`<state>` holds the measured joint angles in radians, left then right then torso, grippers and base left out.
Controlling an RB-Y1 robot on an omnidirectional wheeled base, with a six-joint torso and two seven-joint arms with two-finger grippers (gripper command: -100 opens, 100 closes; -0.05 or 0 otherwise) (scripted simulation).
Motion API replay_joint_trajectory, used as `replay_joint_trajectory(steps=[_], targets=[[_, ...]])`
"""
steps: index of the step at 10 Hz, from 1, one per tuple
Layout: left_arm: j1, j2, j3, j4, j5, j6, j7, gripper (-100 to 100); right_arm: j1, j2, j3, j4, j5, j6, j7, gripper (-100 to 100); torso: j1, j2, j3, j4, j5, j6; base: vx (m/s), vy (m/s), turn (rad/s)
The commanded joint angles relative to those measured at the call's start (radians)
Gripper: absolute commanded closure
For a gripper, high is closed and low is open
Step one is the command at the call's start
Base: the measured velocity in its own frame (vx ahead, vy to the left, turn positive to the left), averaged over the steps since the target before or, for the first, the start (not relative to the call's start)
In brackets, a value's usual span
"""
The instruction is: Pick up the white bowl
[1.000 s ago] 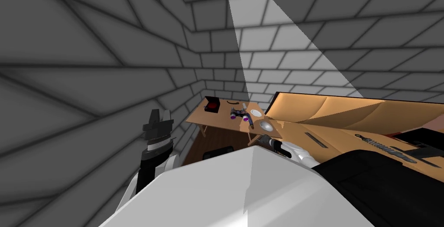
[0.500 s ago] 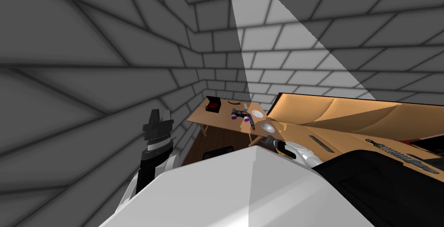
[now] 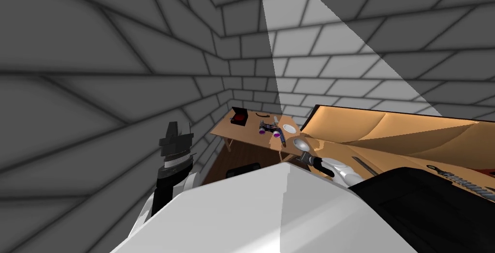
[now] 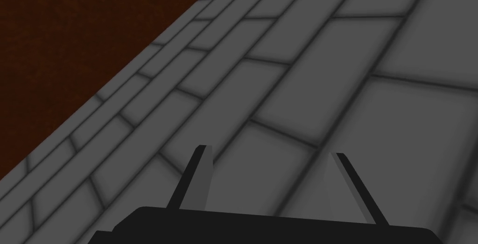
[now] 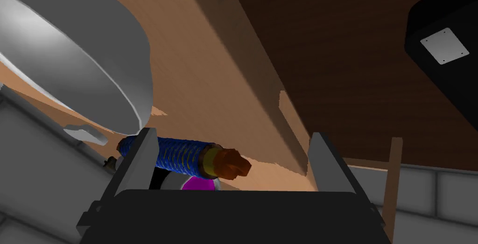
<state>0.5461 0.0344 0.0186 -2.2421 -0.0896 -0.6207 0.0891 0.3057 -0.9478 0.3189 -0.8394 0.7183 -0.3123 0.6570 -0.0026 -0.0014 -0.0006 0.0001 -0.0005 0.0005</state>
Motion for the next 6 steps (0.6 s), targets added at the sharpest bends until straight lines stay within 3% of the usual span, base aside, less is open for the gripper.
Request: replay_joint_trajectory(steps=[1, 4, 5, 6], targets=[[0.000, 0.000, 0.000, 0.000, 0.000, 0.000, 0.000, 0, -0.013, -0.030, 0.019, 0.044, 0.023, 0.013, 0.021, -100, 0.000, 0.000, 0.000, 0.000, 0.000, 0.000, 0.022, -0.046, 0.197], [0.000, 0.000, 0.000, 0.000, 0.000, 0.000, 0.000, 0, -0.033, -0.059, 0.062, 0.121, 0.066, 0.036, 0.066, -100, -0.002, -0.002, -0.001, 0.000, -0.001, 0.000, 0.043, -0.077, 0.191], [0.000, 0.000, 0.000, 0.000, 0.000, 0.000, 0.000, 0, -0.032, -0.048, 0.082, 0.136, 0.077, 0.037, 0.076, -100, -0.003, -0.003, -0.002, -0.001, -0.001, 0.000, 0.044, -0.095, 0.217], [0.000, 0.000, 0.000, 0.000, 0.000, 0.000, 0.000, 0, -0.040, -0.055, 0.083, 0.122, 0.072, 0.039, 0.055, -100, -0.004, -0.003, -0.002, -0.001, -0.001, 0.000, 0.018, -0.046, 0.047]])
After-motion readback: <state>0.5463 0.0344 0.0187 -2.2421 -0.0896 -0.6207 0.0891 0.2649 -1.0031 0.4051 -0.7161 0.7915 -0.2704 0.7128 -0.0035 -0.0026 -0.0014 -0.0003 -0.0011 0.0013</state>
